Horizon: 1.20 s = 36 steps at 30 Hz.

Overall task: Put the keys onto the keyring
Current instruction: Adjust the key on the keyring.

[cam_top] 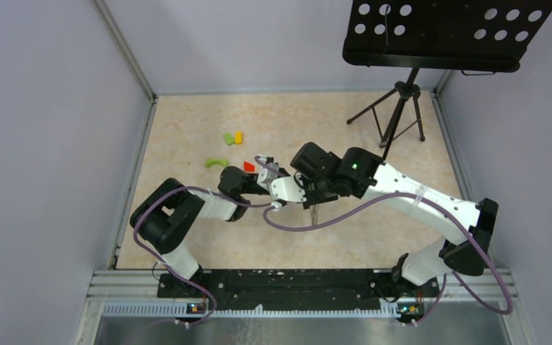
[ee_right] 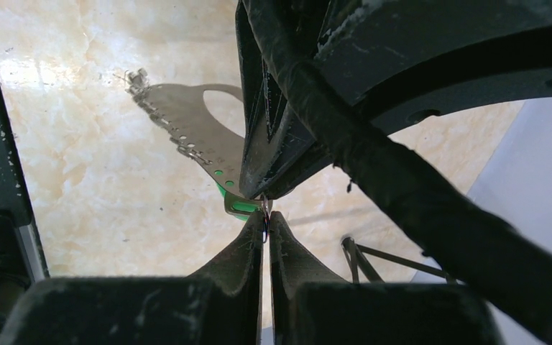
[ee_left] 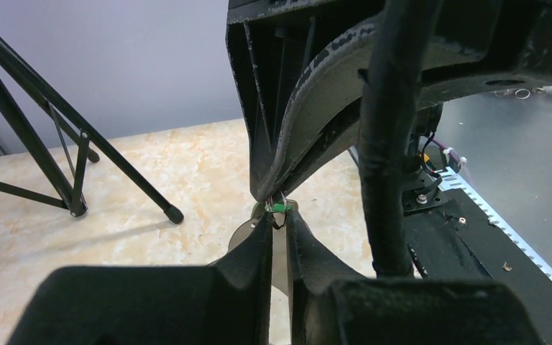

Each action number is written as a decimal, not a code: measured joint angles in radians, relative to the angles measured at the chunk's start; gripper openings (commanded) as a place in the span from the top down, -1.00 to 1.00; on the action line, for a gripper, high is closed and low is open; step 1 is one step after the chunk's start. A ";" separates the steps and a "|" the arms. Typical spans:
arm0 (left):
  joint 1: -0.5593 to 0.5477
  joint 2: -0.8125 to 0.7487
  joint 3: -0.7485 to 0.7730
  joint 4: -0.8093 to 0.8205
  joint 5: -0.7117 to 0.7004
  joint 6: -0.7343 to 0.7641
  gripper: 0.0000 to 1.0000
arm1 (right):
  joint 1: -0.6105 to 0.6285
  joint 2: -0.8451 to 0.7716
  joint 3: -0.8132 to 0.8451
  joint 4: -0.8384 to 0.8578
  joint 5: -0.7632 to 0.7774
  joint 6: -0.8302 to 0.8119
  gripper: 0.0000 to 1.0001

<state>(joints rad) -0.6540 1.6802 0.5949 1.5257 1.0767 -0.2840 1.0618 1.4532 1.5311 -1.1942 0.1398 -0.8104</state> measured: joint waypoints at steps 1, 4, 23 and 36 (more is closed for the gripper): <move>0.000 0.000 0.000 0.000 0.000 0.001 0.82 | 0.000 0.000 0.000 0.000 0.000 0.002 1.00; -0.001 0.000 0.000 0.000 0.000 0.001 0.95 | 0.000 0.000 -0.001 -0.001 -0.001 0.004 1.00; -0.002 0.000 0.000 -0.016 -0.024 -0.026 1.00 | 0.000 -0.018 -0.035 0.038 0.015 0.049 0.60; -0.003 -0.020 0.000 -0.015 -0.031 -0.071 1.00 | -0.015 -0.053 -0.073 0.097 -0.001 0.057 0.40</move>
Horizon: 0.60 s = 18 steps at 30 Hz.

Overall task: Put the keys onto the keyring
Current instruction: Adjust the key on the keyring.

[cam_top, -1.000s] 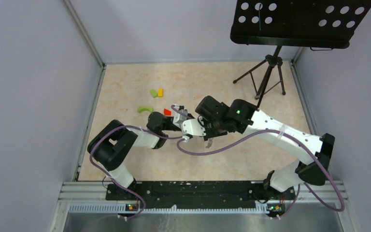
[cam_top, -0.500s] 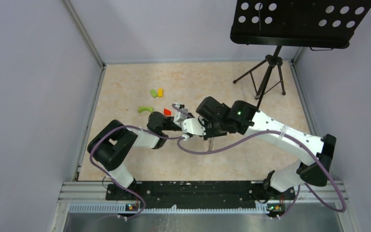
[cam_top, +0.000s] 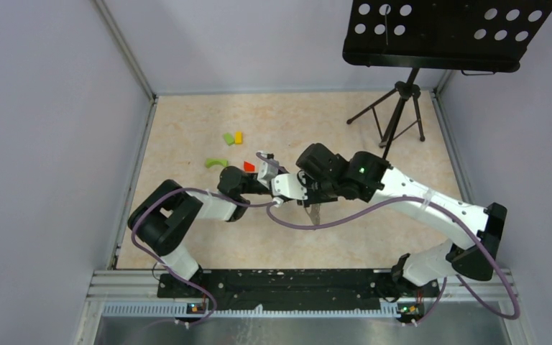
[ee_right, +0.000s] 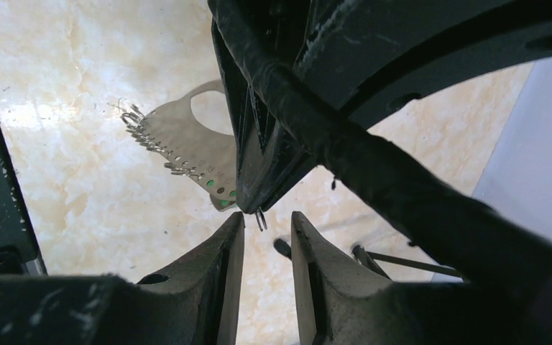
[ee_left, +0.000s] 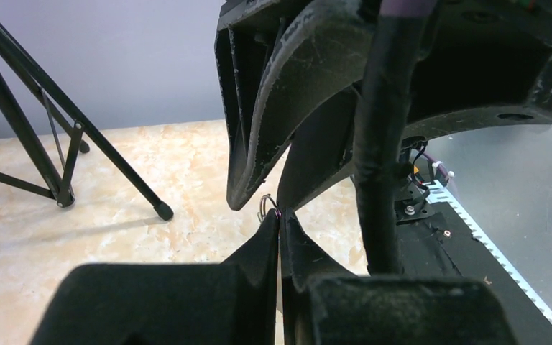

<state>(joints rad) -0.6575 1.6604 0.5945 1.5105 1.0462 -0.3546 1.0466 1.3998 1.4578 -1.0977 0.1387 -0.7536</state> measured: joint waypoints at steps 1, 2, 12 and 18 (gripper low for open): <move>0.000 0.000 0.000 0.000 0.000 -0.002 1.00 | -0.003 -0.005 -0.005 0.005 -0.003 0.000 0.39; 0.000 0.000 0.000 0.000 0.000 -0.004 1.00 | -0.007 -0.010 -0.008 0.006 -0.006 0.000 0.38; 0.002 -0.003 -0.008 0.000 0.016 -0.016 1.00 | -0.109 -0.148 -0.074 0.087 -0.113 0.015 0.29; 0.002 -0.005 -0.008 0.000 0.038 -0.021 1.00 | -0.175 -0.273 -0.141 0.150 -0.236 0.023 0.33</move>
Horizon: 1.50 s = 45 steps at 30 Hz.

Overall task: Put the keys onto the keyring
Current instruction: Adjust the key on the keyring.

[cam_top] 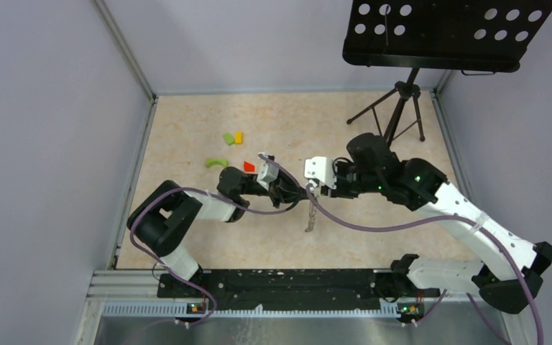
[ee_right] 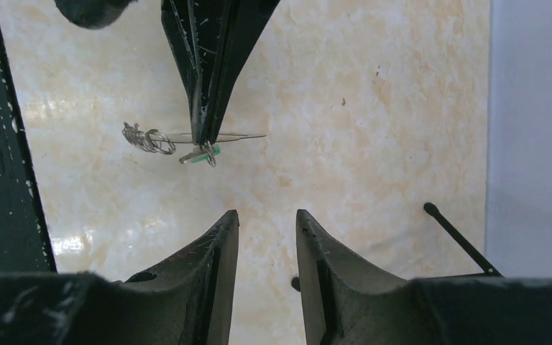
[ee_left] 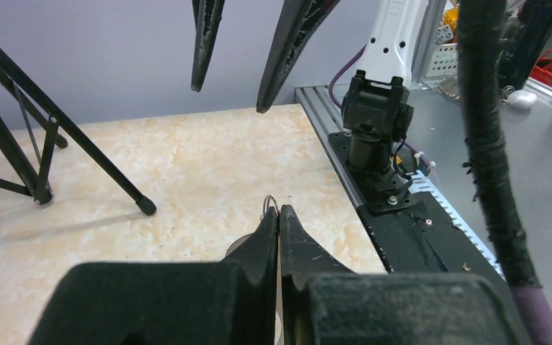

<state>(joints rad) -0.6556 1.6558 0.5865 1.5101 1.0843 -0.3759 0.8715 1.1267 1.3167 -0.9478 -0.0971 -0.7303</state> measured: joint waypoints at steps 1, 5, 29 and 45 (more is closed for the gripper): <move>0.000 -0.002 0.000 0.000 0.001 -0.002 1.00 | -0.016 -0.016 -0.011 0.011 -0.025 0.001 0.33; 0.000 -0.022 -0.002 0.001 0.007 -0.021 1.00 | -0.124 -0.075 -0.079 0.069 -0.167 0.011 0.39; 0.000 -0.043 -0.007 0.005 0.019 -0.063 1.00 | -0.222 -0.085 -0.363 0.389 -0.578 0.079 0.39; 0.000 -0.043 -0.007 0.005 0.018 -0.065 1.00 | -0.222 -0.056 -0.375 0.402 -0.604 0.088 1.00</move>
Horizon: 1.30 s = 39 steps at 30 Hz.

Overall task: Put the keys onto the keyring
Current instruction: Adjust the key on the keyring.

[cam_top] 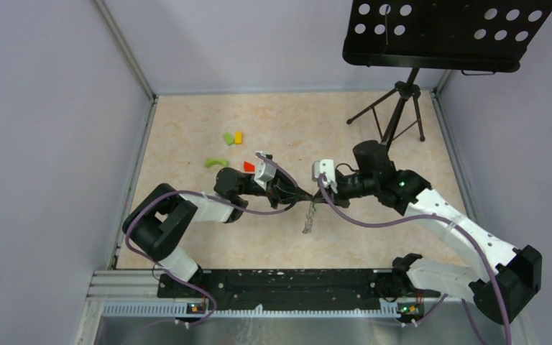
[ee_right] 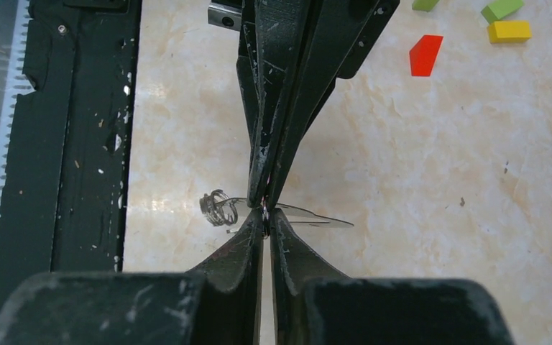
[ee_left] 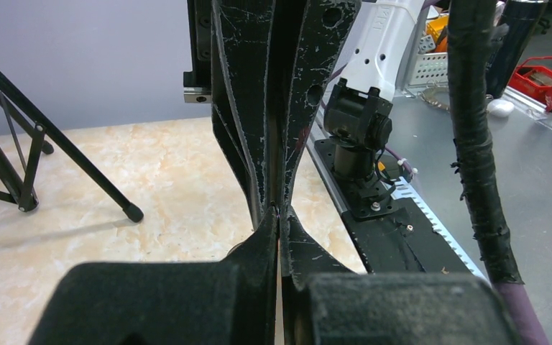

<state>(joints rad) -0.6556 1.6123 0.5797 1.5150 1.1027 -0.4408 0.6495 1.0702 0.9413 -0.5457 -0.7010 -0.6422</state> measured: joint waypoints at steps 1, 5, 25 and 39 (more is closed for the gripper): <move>0.000 0.000 0.000 0.000 0.000 0.000 1.00 | 0.000 0.002 0.000 -0.001 -0.001 0.000 1.00; 0.002 0.000 -0.001 0.000 0.000 0.001 1.00 | 0.000 0.003 0.000 -0.002 -0.001 0.002 1.00; 0.193 -0.074 -0.006 0.011 0.376 0.123 -0.37 | 0.090 0.047 0.153 -0.205 0.327 -0.089 1.00; 0.209 -0.391 0.143 -0.740 0.059 0.655 -0.40 | 0.121 0.050 0.113 -0.120 0.314 -0.042 1.00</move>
<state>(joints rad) -0.4465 1.2209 0.7231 0.7750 1.1618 0.2142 0.7708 1.1202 1.0546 -0.6659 -0.3866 -0.6838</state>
